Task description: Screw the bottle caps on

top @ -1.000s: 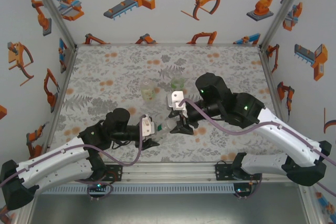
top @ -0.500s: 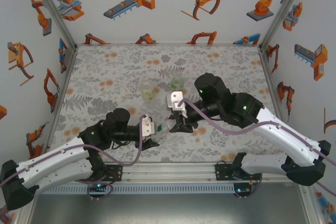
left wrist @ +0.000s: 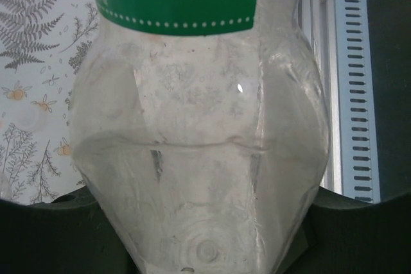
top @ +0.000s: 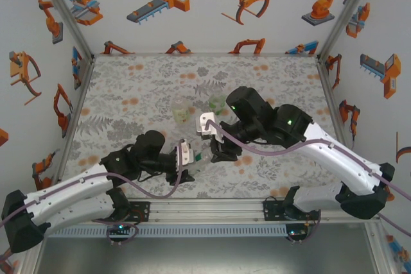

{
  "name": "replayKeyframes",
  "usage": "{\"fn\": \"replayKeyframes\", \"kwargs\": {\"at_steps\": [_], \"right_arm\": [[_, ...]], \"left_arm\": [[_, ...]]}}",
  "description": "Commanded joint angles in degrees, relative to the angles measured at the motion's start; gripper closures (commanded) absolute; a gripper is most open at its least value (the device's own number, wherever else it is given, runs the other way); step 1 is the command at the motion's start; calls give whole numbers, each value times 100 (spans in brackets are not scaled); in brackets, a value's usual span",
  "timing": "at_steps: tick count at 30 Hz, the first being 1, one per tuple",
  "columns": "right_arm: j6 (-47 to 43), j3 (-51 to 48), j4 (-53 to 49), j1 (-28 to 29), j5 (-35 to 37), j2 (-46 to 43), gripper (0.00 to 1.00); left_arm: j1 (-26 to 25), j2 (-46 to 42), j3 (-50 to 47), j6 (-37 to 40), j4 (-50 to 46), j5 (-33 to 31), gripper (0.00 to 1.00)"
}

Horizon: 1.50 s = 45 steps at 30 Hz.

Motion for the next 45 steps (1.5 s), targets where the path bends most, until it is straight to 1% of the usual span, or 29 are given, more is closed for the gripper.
{"fn": "replayKeyframes", "kwargs": {"at_steps": [1, 7, 10, 15, 19, 25, 29, 32, 38, 41, 43, 45], "right_arm": [[-87, 177, -330, 93, 219, 85, 100], [196, 294, -425, 167, 526, 234, 100], [440, 379, -505, 209, 425, 393, 100], [1350, 457, -316, 233, 545, 682, 100], [2470, 360, 23, 237, 674, 652, 100], [5010, -79, 869, 230, 977, 280, 100], [6780, -87, 880, 227, 1236, 322, 100], [7825, -138, 757, 211, 1462, 393, 100], [8818, -558, 1001, 210, 2053, 108, 100], [8767, -509, 947, 211, 2253, 24, 100], [8641, -400, 914, 208, 2337, 7, 76], [8482, -319, 889, 211, 2401, -10, 58]], "left_arm": [[-13, 131, 338, -185, 10, 84, 100], [-7, 429, 552, -258, -182, 72, 100], [-14, 541, 642, -242, -224, 87, 100], [-15, 661, 735, -156, -278, 93, 100], [-20, 612, 683, -56, -246, -60, 100], [-22, 233, 347, 106, 138, -363, 100], [-25, 78, 221, 177, 318, -476, 100], [-25, 63, 189, 217, 408, -558, 100], [-25, 118, 199, 256, 527, -584, 100], [-25, 113, 212, 276, 517, -586, 100], [-20, 113, 211, 282, 518, -567, 100], [-25, 128, 212, 303, 500, -552, 100]]}}
